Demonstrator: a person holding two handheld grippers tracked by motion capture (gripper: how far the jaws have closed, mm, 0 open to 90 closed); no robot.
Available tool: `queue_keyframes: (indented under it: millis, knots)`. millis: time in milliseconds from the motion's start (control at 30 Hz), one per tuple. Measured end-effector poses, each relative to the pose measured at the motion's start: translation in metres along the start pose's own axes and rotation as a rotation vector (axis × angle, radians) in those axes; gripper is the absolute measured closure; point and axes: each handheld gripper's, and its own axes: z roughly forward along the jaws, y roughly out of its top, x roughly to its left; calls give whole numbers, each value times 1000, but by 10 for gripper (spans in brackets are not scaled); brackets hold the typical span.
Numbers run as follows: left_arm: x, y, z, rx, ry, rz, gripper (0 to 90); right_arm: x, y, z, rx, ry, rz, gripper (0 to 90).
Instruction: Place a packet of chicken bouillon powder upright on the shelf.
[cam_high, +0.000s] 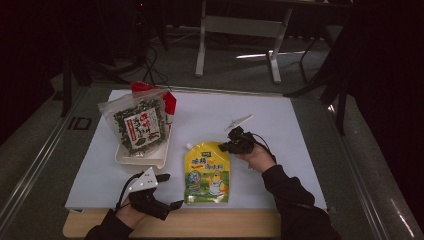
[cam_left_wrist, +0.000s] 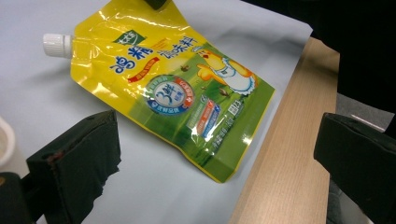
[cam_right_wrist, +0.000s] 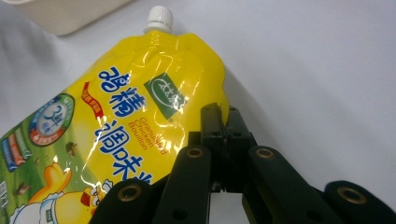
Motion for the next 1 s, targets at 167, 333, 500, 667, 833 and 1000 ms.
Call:
queue_keyframes:
  millis: [167,333,500,667,833,1000]
  knots:
    - [0,7,-6,-36,27,13,16,12,4,-18,-42,-13,-51,900]
    - [0,14,-8,-36,22,-5,16,20,7,-33,-69,-11,-81,900]
    - [1,20,-6,15,24,-33,20,31,9,-48,-102,-14,-115,900]
    - [2,24,-3,28,33,-37,25,42,8,-62,-144,-7,-145,900]
    - [3,29,-1,11,27,-30,59,51,6,-74,-171,0,-177,900]
    - [9,34,3,-2,29,-51,128,60,5,-84,-198,12,-200,900]
